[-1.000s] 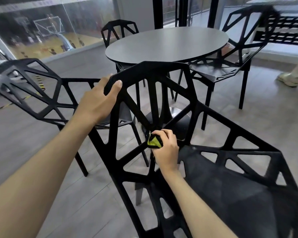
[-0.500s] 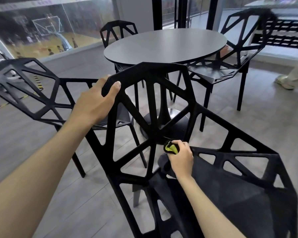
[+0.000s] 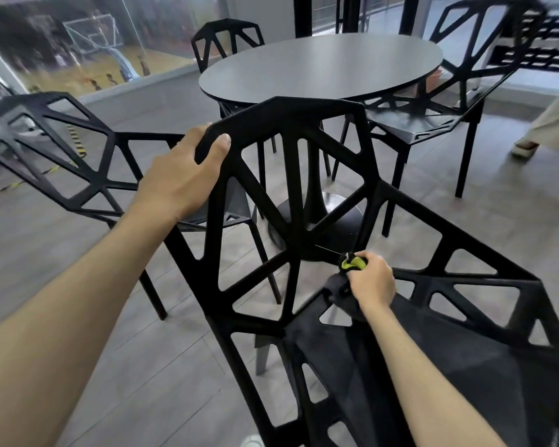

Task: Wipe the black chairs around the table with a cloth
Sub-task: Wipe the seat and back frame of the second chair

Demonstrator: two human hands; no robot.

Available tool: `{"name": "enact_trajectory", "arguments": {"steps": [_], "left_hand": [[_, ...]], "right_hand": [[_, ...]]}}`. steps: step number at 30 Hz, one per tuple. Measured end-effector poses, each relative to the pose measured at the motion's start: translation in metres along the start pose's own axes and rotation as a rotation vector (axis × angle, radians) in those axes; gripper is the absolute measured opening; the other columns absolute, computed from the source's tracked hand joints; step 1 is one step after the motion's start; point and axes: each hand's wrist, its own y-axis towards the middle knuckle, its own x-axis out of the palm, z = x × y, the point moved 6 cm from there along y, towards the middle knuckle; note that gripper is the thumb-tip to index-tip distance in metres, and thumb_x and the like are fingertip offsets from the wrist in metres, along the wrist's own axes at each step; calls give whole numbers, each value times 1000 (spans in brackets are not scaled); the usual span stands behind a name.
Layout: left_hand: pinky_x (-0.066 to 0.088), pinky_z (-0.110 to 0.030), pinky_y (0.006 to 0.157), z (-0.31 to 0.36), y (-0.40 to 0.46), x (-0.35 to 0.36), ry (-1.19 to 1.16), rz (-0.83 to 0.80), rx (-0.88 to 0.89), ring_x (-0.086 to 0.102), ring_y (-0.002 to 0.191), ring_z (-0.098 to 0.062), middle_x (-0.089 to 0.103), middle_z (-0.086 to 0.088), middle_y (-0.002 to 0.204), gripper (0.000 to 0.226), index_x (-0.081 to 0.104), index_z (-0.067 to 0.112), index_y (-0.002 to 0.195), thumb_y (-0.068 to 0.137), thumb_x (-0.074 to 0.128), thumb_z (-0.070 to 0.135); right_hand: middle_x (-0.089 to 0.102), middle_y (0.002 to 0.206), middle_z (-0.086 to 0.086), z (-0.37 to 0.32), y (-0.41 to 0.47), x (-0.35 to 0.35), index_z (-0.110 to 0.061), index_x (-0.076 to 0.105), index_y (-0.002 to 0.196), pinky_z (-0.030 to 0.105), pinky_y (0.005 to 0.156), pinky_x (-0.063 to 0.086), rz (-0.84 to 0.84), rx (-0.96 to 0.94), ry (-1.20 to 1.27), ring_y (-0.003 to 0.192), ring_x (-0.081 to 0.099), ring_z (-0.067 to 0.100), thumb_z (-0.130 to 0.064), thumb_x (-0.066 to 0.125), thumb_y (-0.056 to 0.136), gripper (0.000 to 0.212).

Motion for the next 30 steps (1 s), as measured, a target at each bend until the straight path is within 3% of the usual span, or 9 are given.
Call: {"name": "enact_trajectory", "arguments": {"steps": [4,12,16,21,26,30], "left_hand": [[43,-52,108,-1,1,1,1,2,-3,54,130,-36,62,-1,138,59,35,53,148,96,24,80],[40,-45,106,3,0,1,-31,8,22,52,133,-33,61,-2,140,58,38,47,151,100,30,73],[36,-37,94,6,-2,1,-40,18,33,53,131,-31,61,0,131,56,38,41,153,104,34,67],[40,-42,97,5,-1,3,-45,8,29,54,130,-36,63,-5,135,56,40,41,151,102,35,69],[41,-45,104,9,-7,-1,-69,-4,19,52,132,-37,63,-7,138,56,41,43,150,102,34,70],[40,-43,92,17,-17,-4,-14,11,36,55,128,-39,63,-12,135,60,38,34,154,103,34,67]], "right_hand": [[62,103,-4,-7,-11,1,-30,70,108,33,66,42,57,-149,-205,103,56,25,-3,69,77,41],[61,106,-5,-20,-79,23,-28,70,103,32,60,46,-32,-303,-282,98,54,24,-6,71,70,39],[62,100,-10,-34,-116,36,-31,71,99,32,60,48,-135,-379,-266,90,55,20,-15,74,72,32],[61,93,-11,-34,-142,27,-35,70,100,30,60,47,-277,-423,-184,86,60,17,-29,71,78,23],[56,102,-11,-17,-180,2,-37,63,108,30,73,51,-463,-485,-261,98,57,14,-23,62,79,33],[53,106,-12,23,-198,-34,-38,60,108,32,70,51,-486,-473,-336,100,53,14,-23,63,79,33]]}}
